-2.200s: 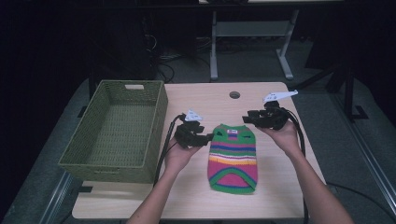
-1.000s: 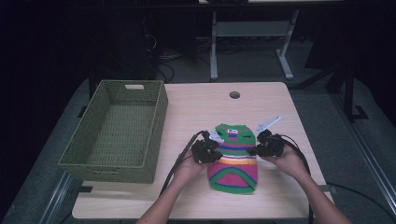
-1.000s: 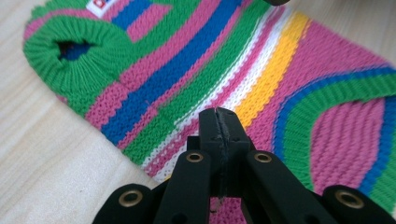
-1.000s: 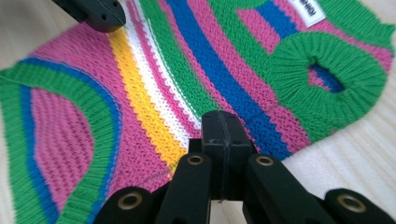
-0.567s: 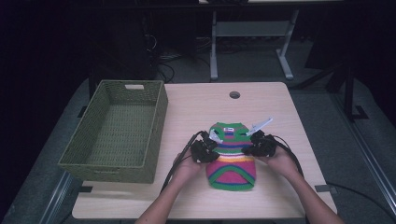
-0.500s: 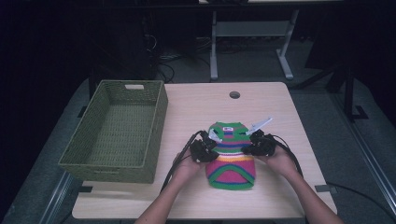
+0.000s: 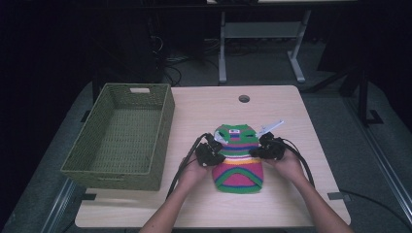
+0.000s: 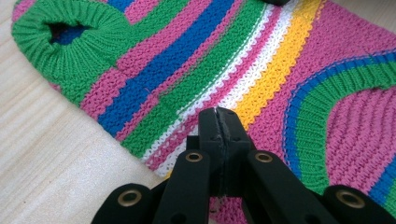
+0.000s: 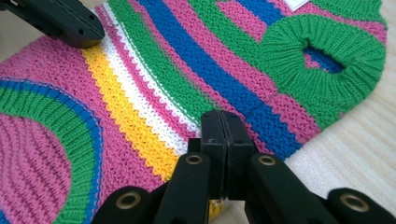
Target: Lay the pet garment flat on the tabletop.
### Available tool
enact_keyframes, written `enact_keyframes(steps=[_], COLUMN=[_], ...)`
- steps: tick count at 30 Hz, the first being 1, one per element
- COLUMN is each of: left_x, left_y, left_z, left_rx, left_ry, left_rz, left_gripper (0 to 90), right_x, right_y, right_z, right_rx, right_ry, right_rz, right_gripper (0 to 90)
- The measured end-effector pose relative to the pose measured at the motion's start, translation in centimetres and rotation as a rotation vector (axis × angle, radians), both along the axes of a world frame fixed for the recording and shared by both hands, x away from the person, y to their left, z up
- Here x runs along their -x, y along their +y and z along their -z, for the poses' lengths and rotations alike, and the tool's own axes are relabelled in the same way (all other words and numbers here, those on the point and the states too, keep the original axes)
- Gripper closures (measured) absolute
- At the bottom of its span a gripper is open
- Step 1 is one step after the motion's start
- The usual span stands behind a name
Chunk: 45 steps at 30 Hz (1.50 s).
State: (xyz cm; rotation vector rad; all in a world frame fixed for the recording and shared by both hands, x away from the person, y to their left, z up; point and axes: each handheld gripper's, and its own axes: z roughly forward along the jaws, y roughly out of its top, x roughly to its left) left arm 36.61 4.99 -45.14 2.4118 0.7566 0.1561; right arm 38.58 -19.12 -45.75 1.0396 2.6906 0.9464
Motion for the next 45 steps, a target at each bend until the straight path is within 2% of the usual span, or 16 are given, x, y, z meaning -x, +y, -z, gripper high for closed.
enact_keyframes(steps=[6, 8, 11, 13, 16, 18, 20, 21, 24, 25, 29, 31, 35, 40, 45], left_x=[0.0, 0.2, 0.4, 0.5, 0.5, 0.5, 0.5, 0.6, 0.7, 0.8, 1.0, 1.1, 1.0, 1.1, 1.5], left_y=[0.0, -0.1, 0.0, 0.1, 0.4, 0.8, 1.0, 1.1, 1.3, 1.3, 1.3, 1.3, 1.9, 2.5, 3.3], left_z=[-0.1, -0.2, -0.5, -0.6, -0.9, -1.2, -1.4, -1.5, -1.8, -1.9, -2.0, -2.0, -2.1, -2.3, -2.6], left_rx=[0.002, -0.005, -0.003, 0.018, 0.04, 0.076, 0.086, 0.081, 0.095, 0.098, 0.086, 0.085, 0.114, 0.113, 0.134], left_ry=[0.001, -0.008, -0.021, -0.018, -0.019, -0.011, -0.011, -0.015, -0.018, -0.027, -0.031, -0.035, -0.02, -0.016, -0.02], left_rz=[0.0, 0.006, 0.014, 0.01, 0.001, -0.017, -0.023, -0.025, -0.038, -0.039, -0.035, -0.045, -0.079, -0.084, -0.108], left_gripper=[86.3, 82.1, 77.8, 75.1, 71.8, 69.9, 68.1, 64.5, 59.7, 57.7, 47.5, 46.1, 40.0, 37.2, 35.8], right_x=[-0.1, 0.1, 0.3, 0.4, 0.6, 0.7, 0.7, 0.7, 0.8, 0.8, 1.0, 1.0, 1.4, 1.6, 2.1], right_y=[-0.1, -0.1, -0.4, -0.6, -0.8, -1.1, -1.4, -1.8, -2.0, -2.2, -2.7, -2.9, -3.6, -4.2, -4.7], right_z=[0.0, -0.2, -0.8, -1.2, -1.4, -1.7, -1.8, -2.0, -2.2, -2.2, -2.3, -2.3, -2.3, -2.4, -2.7], right_rx=[-0.005, 0.009, -0.059, -0.074, -0.082, -0.103, -0.119, -0.135, -0.143, -0.147, -0.162, -0.163, -0.175, -0.175, -0.179], right_ry=[-0.001, -0.024, -0.018, -0.026, -0.028, -0.03, -0.035, -0.031, -0.019, -0.028, -0.008, -0.013, 0.0, 0.008, -0.009], right_rz=[0.01, -0.011, -0.011, -0.019, -0.018, -0.016, -0.016, -0.013, -0.005, -0.009, 0.002, 0.0, 0.017, 0.02, 0.023], right_gripper=[86.1, 83.5, 78.2, 72.8, 69.7, 67.9, 64.4, 59.4, 56.1, 54.0, 47.1, 45.4, 40.7, 37.9, 36.6])
